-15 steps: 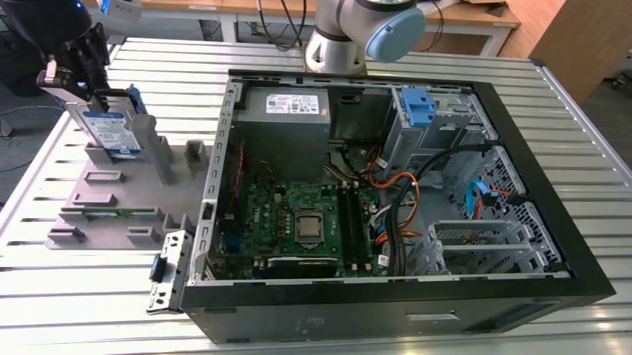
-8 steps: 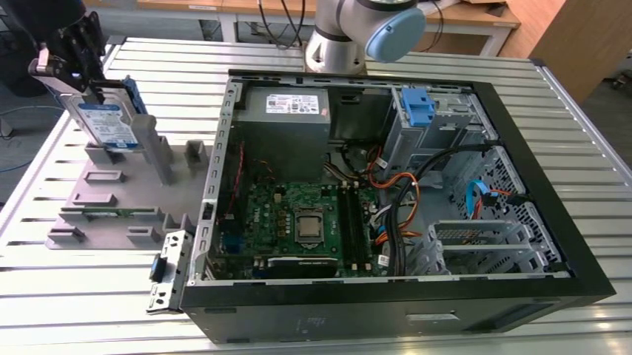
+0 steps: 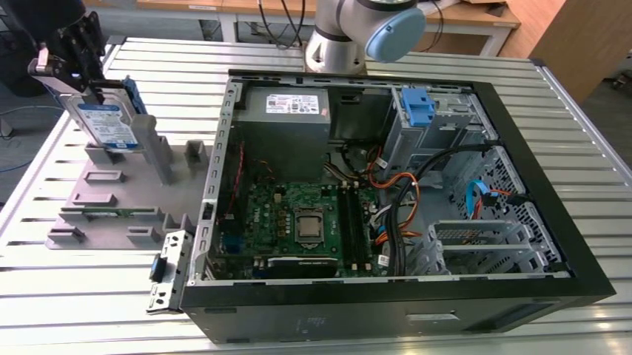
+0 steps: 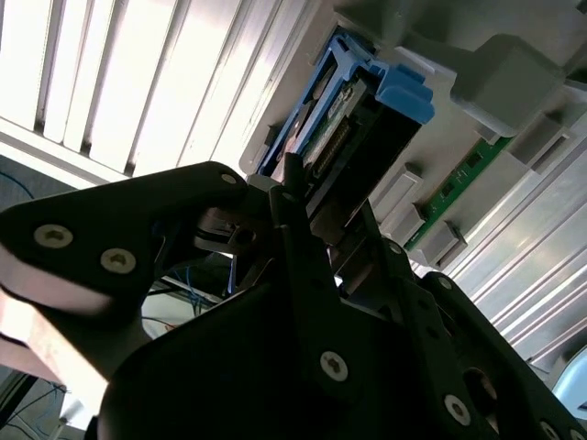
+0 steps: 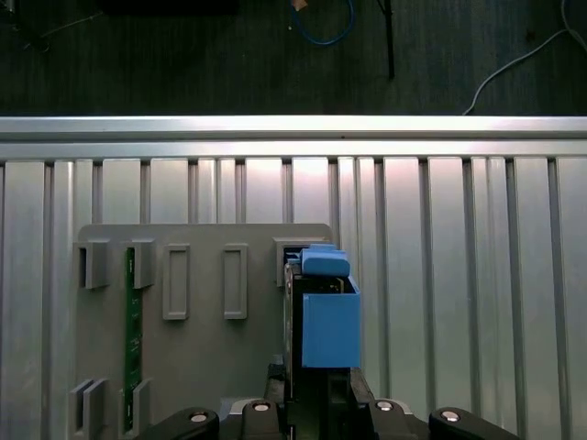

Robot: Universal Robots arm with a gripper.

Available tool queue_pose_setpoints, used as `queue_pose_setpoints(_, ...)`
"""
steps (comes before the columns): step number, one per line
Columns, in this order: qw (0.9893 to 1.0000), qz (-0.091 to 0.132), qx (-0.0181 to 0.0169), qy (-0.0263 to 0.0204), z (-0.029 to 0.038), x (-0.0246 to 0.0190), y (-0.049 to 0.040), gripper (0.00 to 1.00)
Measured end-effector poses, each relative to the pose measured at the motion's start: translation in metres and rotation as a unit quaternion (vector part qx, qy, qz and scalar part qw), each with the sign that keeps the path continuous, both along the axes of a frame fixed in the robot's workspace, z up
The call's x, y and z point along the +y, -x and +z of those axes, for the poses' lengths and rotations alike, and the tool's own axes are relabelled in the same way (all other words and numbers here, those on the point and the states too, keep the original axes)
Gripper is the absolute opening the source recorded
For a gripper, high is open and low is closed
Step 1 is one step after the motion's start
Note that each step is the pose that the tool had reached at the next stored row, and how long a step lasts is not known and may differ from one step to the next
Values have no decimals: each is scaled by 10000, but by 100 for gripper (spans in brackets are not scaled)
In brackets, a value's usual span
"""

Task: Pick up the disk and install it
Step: 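Pick up the disk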

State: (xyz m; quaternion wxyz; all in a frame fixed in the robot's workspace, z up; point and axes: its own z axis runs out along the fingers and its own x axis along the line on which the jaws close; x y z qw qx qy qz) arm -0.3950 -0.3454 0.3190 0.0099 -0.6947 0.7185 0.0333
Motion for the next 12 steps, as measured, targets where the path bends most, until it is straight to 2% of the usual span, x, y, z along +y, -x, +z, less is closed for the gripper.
queue_pose_setpoints(10, 10000, 0, 0, 2, 1, 0, 0, 35)
queue_pose_setpoints(12, 10000, 0, 1, 3, 17, 0, 0, 35)
